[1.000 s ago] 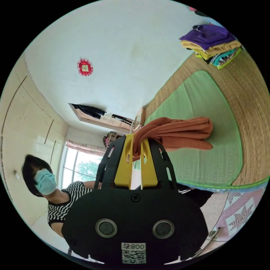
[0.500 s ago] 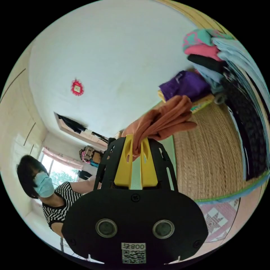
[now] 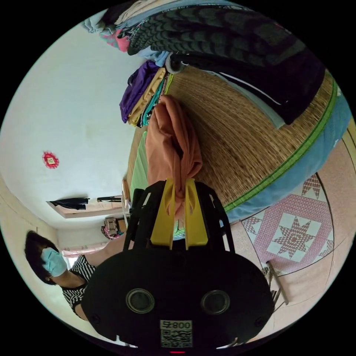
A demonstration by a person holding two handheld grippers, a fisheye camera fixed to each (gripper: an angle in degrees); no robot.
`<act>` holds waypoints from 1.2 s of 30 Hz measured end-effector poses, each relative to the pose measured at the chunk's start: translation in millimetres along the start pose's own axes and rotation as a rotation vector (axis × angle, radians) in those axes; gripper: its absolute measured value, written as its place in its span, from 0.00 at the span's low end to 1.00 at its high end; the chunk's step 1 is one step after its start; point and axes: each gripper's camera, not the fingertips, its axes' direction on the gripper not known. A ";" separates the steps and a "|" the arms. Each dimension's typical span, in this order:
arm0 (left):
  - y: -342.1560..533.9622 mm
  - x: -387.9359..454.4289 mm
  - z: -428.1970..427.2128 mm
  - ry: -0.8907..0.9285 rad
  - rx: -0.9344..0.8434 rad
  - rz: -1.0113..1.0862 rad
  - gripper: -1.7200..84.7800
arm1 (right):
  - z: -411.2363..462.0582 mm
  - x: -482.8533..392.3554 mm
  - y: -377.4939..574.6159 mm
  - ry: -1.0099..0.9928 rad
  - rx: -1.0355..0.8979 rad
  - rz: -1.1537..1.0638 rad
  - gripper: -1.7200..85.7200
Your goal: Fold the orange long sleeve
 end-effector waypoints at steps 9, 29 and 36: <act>6.5 58.7 43.5 -0.046 -0.020 -0.004 0.15 | -21.2 26.4 67.2 -0.037 0.139 0.108 0.06; 59.5 192.1 125.7 -0.475 -0.108 0.400 0.06 | 187.5 -235.6 137.4 0.738 0.106 -0.244 0.02; 88.4 202.0 155.0 -0.550 -0.095 0.478 0.05 | 176.2 -317.3 208.2 0.577 0.221 -0.423 0.02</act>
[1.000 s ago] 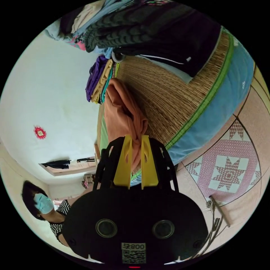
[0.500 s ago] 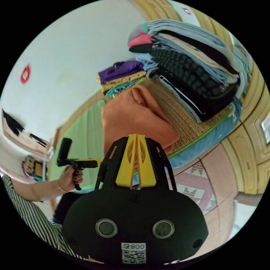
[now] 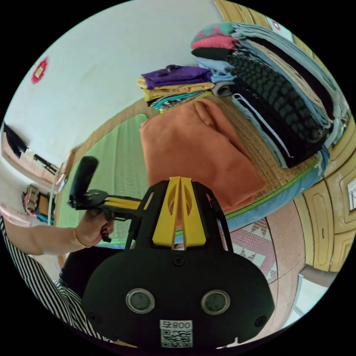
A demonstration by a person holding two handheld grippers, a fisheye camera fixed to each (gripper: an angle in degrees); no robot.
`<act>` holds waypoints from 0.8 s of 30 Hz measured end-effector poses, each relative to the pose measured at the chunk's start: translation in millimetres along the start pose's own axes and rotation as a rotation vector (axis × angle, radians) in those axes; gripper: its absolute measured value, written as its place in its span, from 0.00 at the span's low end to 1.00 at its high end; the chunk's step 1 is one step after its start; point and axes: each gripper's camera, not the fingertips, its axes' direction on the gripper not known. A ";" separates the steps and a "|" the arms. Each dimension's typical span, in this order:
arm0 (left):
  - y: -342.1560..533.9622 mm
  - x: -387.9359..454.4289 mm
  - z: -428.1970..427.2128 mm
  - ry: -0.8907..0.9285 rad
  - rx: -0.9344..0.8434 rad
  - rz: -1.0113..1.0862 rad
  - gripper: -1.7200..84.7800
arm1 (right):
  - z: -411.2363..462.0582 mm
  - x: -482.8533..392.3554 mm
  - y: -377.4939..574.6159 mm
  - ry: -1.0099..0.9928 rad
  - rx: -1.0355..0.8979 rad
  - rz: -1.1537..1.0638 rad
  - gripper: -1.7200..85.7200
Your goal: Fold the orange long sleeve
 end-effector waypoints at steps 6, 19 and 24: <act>13.4 18.5 9.0 0.001 0.008 0.028 0.04 | 54.7 -79.7 33.1 0.008 -0.100 -0.101 0.02; 105.8 37.4 -7.4 -0.220 0.013 0.100 0.02 | 88.6 -127.0 44.1 0.098 -0.118 -0.119 0.02; 141.0 29.8 4.5 -0.426 -0.083 0.087 0.02 | 101.0 -147.2 53.5 0.179 -0.092 -0.147 0.02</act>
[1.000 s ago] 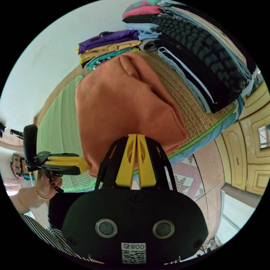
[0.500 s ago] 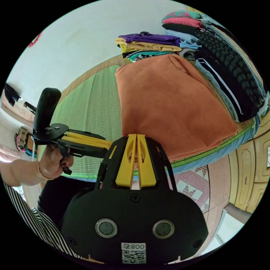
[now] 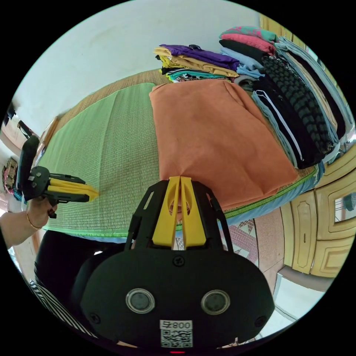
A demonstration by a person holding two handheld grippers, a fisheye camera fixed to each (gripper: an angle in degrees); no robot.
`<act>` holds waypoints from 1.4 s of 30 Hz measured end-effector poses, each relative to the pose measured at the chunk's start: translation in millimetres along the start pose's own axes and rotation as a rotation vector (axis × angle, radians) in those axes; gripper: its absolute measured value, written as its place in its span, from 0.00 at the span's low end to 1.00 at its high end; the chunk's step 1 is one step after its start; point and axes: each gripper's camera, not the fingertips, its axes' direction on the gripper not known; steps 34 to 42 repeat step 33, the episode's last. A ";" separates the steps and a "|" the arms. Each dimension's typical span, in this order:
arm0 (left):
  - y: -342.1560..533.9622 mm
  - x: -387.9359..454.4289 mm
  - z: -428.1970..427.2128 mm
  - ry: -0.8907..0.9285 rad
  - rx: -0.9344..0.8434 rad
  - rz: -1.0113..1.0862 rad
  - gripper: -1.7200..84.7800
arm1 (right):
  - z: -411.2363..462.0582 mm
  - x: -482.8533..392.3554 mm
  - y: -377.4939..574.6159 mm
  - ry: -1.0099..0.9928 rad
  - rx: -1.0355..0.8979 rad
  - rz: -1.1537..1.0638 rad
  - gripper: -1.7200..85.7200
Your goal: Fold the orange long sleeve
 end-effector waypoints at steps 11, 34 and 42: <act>40.4 3.0 41.7 -0.067 0.059 0.073 0.02 | 20.2 12.5 9.7 -0.039 0.043 0.087 0.02; 126.9 -90.5 134.1 -0.007 0.175 0.106 0.02 | 55.1 64.4 -374.6 -0.077 0.335 0.048 0.13; 126.9 -90.5 134.1 -0.007 0.175 0.106 0.02 | 55.1 64.4 -374.6 -0.077 0.335 0.048 0.13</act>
